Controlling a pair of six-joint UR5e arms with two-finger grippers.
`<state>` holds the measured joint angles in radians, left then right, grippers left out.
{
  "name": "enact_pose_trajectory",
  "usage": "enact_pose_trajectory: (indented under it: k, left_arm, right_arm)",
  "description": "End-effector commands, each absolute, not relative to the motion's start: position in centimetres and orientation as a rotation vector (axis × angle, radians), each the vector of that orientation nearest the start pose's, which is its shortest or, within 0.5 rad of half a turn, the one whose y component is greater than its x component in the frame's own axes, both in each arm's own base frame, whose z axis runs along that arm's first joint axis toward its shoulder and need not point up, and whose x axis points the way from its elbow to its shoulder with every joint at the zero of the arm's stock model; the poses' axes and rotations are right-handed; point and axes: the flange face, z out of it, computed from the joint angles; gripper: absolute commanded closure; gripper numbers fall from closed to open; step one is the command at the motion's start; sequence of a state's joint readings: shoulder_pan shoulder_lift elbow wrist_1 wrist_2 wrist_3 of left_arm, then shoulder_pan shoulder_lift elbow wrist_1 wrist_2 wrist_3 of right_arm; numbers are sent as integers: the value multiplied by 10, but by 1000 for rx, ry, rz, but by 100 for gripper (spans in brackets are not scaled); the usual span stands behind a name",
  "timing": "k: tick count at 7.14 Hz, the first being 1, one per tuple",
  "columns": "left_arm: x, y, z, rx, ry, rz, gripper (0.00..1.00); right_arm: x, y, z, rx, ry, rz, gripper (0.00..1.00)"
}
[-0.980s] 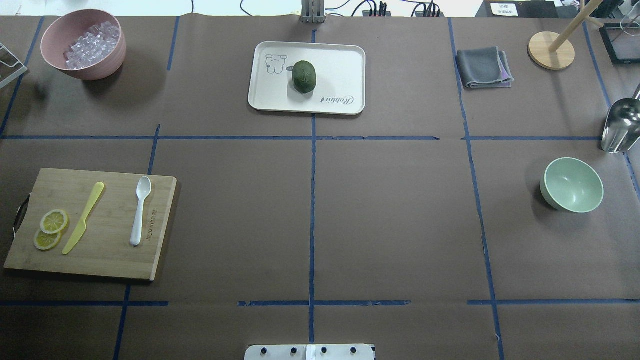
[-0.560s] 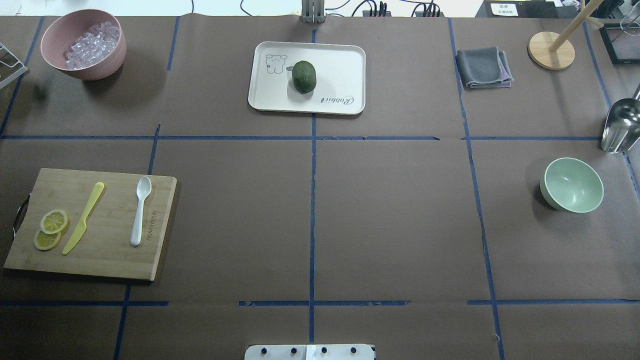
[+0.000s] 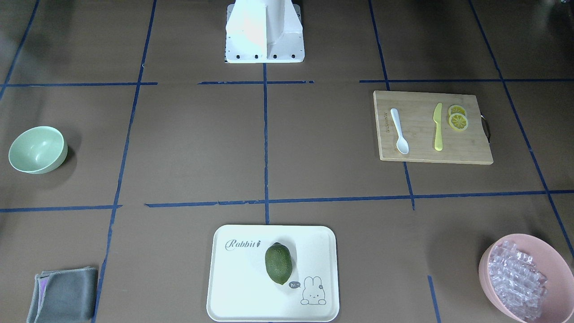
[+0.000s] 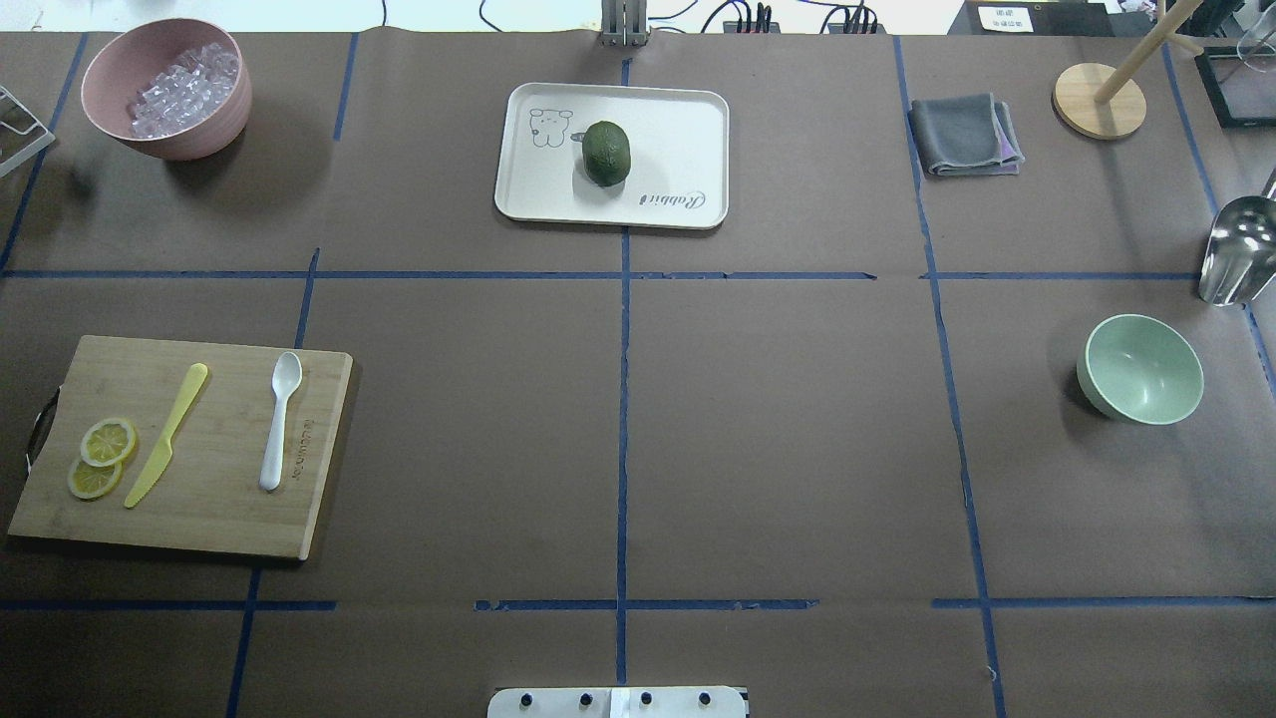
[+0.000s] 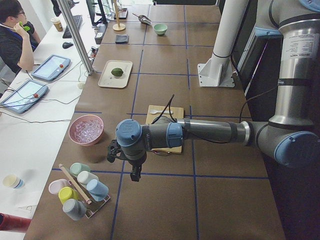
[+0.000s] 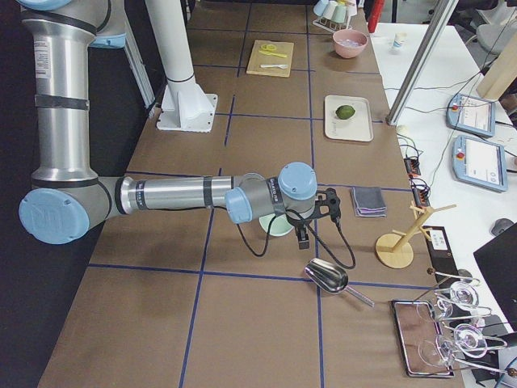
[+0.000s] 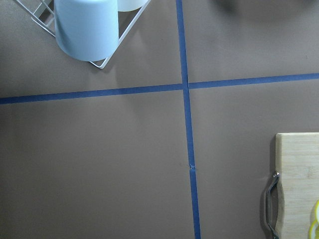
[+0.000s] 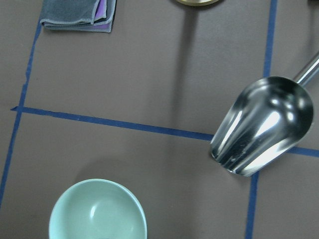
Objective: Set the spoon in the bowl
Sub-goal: 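Move the right gripper toward the pale green bowl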
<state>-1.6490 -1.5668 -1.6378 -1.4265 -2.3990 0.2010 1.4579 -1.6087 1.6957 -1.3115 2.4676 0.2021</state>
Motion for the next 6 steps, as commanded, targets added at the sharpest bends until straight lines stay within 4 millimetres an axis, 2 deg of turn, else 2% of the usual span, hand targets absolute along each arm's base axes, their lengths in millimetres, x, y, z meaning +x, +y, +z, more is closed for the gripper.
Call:
enact_pose_trajectory:
  k: [1,2,3,5,6]
  left_arm:
    - [-98,-476,638,40,832,80,0]
    - [-97,-476,635,45,832,84,0]
    - [-97,-476,634,47,831,85,0]
    - [-98,-476,628,59,830,89,0]
    - [-98,-476,628,59,830,89,0]
  right_arm:
    - [-53,-489,565,120,-983,34,1]
    - [-75,-475,573,125,-986,62,1]
    - [-87,-463,593,127,-971,54,1]
    - [-114,-461,616,129,-903,28,0]
    - [-121,-460,624,123,-879,24,1]
